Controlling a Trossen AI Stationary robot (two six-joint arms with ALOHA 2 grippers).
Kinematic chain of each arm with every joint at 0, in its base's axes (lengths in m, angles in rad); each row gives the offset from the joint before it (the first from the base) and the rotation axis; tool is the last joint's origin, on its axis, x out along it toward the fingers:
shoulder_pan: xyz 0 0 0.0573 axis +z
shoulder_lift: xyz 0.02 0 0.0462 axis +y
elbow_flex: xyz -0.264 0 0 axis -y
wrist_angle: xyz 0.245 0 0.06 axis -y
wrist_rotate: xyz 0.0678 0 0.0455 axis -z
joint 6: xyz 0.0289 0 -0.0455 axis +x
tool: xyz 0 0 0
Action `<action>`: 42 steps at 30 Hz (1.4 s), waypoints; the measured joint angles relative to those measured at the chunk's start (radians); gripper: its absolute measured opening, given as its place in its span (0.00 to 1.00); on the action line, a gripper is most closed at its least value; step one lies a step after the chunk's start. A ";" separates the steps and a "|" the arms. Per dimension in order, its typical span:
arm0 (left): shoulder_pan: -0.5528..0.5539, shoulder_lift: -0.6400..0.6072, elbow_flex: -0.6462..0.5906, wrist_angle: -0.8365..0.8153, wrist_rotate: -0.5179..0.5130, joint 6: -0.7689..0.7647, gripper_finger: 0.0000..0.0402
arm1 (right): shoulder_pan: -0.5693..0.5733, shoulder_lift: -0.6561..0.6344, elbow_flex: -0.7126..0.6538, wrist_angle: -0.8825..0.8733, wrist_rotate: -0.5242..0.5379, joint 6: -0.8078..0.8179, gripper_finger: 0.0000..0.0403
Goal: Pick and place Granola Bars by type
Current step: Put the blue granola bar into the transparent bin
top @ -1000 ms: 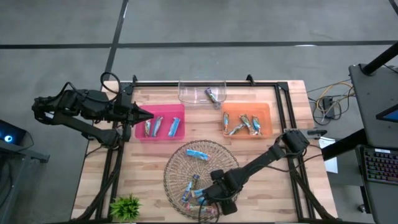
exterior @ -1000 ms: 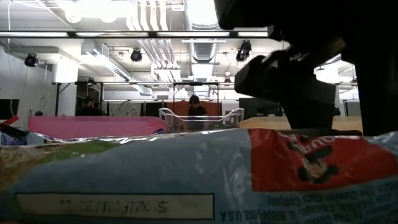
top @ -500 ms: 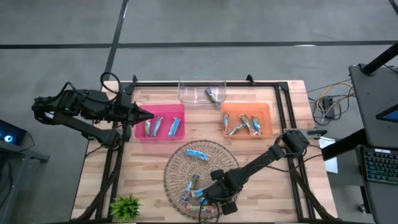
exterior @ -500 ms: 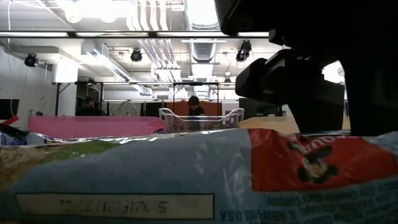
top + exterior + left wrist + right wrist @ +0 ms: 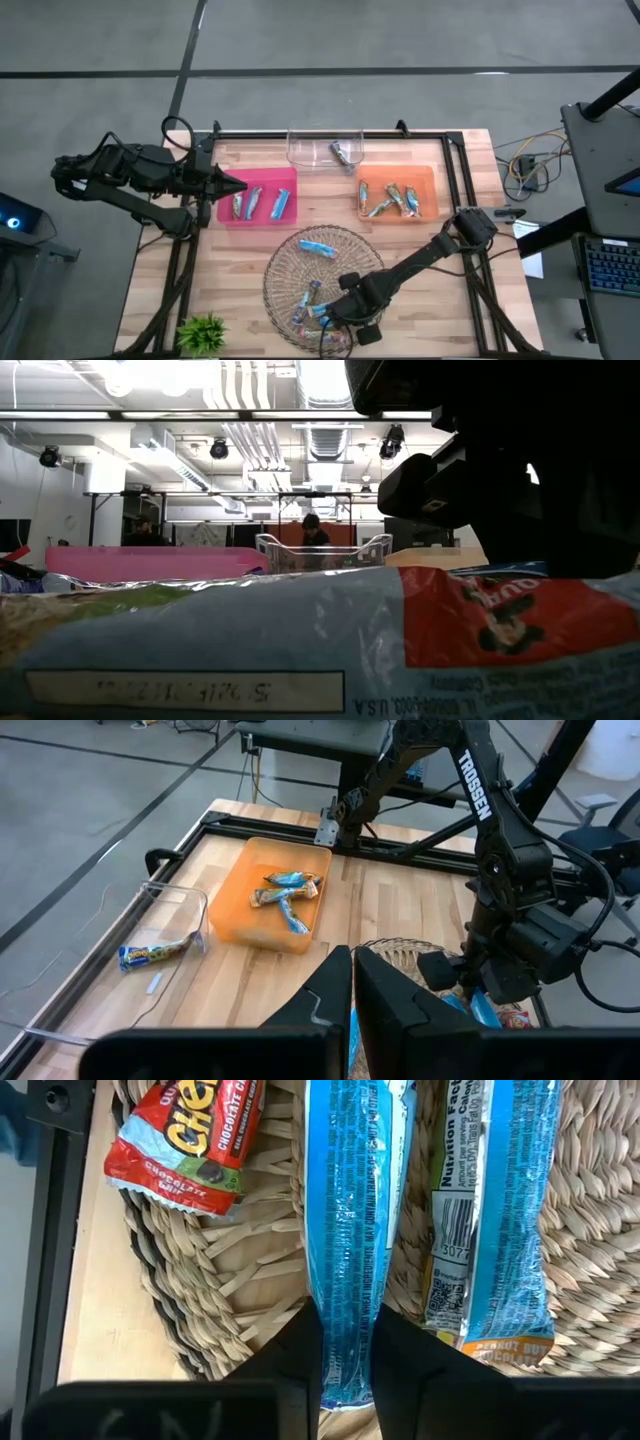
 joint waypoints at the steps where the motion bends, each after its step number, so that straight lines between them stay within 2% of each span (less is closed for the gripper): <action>1: 0.000 0.000 0.000 0.000 0.000 0.000 0.00 | 0.000 0.000 0.000 0.000 -0.002 0.000 0.13; 9: 0.000 0.000 0.000 0.000 0.000 -0.001 0.00 | 0.000 -0.006 0.033 -0.010 -0.048 0.011 0.13; 21: 0.000 0.000 0.000 0.000 0.000 -0.001 0.00 | -0.001 -0.012 0.250 -0.183 -0.047 -0.008 0.13; 27: 0.000 0.000 0.000 0.000 0.000 -0.001 0.00 | -0.008 -0.012 0.348 -0.199 -0.046 -0.014 0.13; 42: 0.000 0.000 0.000 0.000 0.000 0.000 0.00 | -0.054 -0.013 0.485 -0.292 -0.045 -0.007 0.13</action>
